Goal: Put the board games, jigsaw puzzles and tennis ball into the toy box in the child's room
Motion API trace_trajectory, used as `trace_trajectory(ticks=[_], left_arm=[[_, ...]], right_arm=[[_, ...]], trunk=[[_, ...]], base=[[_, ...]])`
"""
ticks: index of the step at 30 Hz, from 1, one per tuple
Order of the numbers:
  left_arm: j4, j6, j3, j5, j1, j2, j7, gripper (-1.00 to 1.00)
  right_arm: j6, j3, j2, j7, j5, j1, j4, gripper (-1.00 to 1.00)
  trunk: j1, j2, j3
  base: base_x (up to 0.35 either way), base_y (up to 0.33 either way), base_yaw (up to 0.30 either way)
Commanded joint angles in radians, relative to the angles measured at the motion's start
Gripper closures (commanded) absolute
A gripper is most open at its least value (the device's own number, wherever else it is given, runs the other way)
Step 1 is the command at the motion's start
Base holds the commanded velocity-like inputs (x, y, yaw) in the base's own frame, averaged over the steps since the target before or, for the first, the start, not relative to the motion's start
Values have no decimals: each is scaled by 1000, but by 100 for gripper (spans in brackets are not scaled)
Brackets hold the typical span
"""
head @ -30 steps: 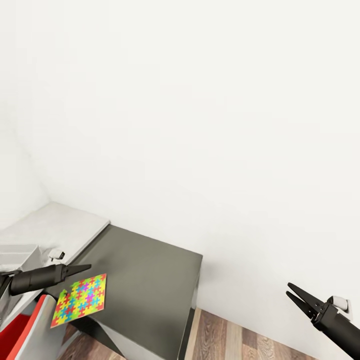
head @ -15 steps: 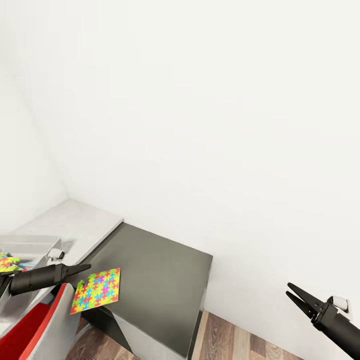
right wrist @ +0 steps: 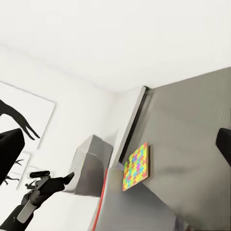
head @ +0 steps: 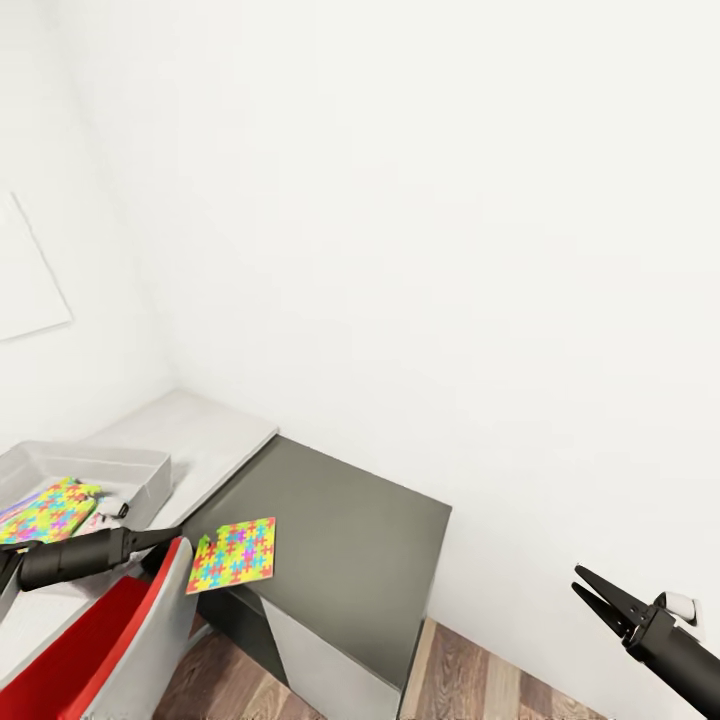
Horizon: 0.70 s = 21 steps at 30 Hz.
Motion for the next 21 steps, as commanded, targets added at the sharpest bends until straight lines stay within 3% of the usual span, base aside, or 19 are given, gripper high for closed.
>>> trace_trajectory(ticks=[1,6,14,21], left_arm=[[0,10,3,0,-1,0,-4,-100],[0,10,9,0,-1,0,-4,-100],[0,10,11,0,-1,0,-4,-100],[0,10,11,0,-1,2,-4,-100]], right_arm=[[5,-1,0,0,-2,0,-1,-100],[5,-1,0,0,-2,0,-2,-100],[6,-1,0,-1,-2,0,-2,-100],[6,-1,0,-1,-2,0,-2,-100]], trunk=[[0,-2,-2],[0,-2,-2],[0,-2,-2],[0,-2,-2]], base=[[-86,84,13],[-30,29,140],[-27,5,275],[-128,122,291]])
